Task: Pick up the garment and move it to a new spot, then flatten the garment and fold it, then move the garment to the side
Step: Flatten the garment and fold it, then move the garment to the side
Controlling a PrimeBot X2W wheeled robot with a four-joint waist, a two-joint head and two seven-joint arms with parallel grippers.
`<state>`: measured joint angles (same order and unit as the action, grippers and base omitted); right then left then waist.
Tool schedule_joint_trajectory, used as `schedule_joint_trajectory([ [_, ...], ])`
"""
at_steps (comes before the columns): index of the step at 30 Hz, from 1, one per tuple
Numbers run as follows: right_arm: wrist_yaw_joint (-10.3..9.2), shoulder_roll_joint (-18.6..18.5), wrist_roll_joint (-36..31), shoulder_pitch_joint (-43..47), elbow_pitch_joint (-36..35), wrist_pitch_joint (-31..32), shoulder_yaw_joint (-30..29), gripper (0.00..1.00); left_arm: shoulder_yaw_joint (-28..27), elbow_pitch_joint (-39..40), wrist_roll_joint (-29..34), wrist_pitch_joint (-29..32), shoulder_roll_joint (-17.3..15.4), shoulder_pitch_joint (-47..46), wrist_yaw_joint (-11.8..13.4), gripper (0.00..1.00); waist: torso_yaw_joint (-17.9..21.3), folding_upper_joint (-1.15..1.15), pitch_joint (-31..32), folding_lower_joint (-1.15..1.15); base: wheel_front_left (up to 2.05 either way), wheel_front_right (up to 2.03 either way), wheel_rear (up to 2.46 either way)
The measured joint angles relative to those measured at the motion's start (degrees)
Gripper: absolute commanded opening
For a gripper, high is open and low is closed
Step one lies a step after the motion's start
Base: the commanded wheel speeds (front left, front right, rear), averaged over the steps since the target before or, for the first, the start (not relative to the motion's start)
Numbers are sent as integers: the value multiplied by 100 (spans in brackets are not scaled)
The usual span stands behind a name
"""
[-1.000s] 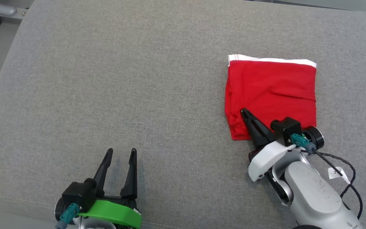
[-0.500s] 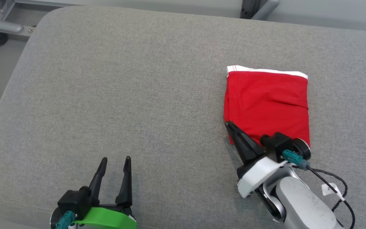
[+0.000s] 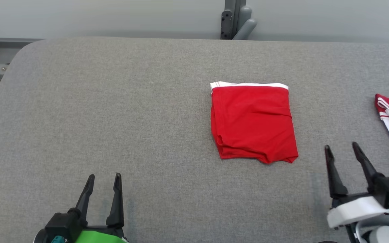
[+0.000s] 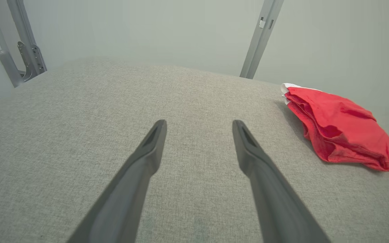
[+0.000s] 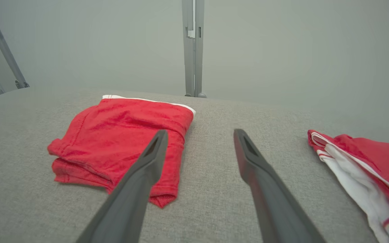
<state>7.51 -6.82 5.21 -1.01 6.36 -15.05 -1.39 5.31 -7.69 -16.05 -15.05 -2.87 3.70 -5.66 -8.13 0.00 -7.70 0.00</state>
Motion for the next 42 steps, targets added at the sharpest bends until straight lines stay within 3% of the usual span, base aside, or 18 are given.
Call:
schedule_joint_trajectory([
  [8,0,135,-26,583,140,0,-1059,100,-90,-93,257,1,0,215,-113,100,159,0,361,0,0,0,0],
  [23,0,215,32,688,361,0,-1289,100,-129,-166,366,1,0,370,-146,100,408,0,751,0,0,0,0],
  [32,0,267,27,634,436,0,-1191,100,-111,-199,366,0,0,367,-165,100,418,0,729,0,0,0,0],
  [37,0,276,258,-49,888,5,-797,100,-127,-143,366,0,0,306,-167,100,426,0,545,0,0,0,0],
  [39,2,227,528,-489,1178,296,-532,100,-120,-129,365,0,0,226,-169,100,423,0,435,0,0,0,0],
  [42,-1,100,1010,-1307,1524,1295,-71,100,-93,-104,363,0,0,89,-172,100,411,0,241,0,0,0,0],
])
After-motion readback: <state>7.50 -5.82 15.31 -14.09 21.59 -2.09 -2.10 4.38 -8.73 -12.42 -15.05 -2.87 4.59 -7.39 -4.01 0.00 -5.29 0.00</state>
